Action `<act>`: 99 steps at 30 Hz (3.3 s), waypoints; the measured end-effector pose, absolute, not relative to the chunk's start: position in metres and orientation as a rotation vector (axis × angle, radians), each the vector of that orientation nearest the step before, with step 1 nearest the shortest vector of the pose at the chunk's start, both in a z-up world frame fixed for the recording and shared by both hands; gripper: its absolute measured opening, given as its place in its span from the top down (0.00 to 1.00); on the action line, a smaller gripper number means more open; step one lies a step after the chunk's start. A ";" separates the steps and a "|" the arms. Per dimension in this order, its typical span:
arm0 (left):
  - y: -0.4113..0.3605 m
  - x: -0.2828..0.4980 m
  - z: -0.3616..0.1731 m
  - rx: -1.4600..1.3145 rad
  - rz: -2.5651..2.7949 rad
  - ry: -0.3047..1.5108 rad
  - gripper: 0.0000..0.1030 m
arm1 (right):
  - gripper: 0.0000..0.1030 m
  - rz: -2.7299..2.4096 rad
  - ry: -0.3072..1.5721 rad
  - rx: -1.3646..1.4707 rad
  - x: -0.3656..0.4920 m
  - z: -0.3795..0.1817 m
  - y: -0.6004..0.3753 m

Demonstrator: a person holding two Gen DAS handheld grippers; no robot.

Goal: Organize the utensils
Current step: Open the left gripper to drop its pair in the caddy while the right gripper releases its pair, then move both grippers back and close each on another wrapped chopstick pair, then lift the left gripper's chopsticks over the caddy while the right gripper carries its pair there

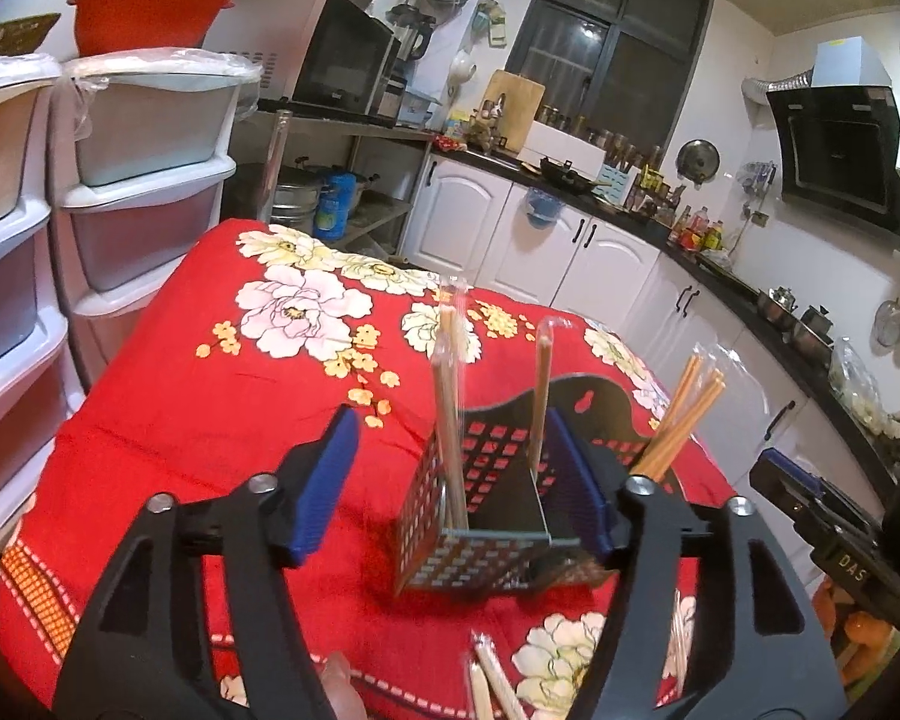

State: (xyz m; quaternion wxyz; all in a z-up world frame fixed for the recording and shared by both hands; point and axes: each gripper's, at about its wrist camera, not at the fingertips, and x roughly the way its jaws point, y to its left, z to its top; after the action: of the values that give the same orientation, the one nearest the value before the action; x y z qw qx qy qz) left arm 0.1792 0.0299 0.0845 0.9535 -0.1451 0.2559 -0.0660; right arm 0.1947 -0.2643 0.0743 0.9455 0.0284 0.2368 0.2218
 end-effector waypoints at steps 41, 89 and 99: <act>-0.014 0.108 -0.045 -0.200 -0.280 0.884 0.61 | 0.40 0.524 0.838 0.010 0.157 -0.032 -0.262; 0.012 0.160 0.015 -0.171 -0.271 0.818 0.95 | 0.90 0.610 0.801 0.059 0.188 0.003 -0.222; 0.009 0.140 0.074 -0.191 -0.254 0.642 0.96 | 0.92 0.631 0.582 0.077 0.153 0.067 -0.231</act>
State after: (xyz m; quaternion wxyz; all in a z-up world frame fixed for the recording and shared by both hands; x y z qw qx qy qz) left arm 0.1404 0.0094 0.0741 0.9364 -0.0936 0.3144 -0.1244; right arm 0.1527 -0.2313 0.0674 0.9086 0.0371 0.2822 0.3058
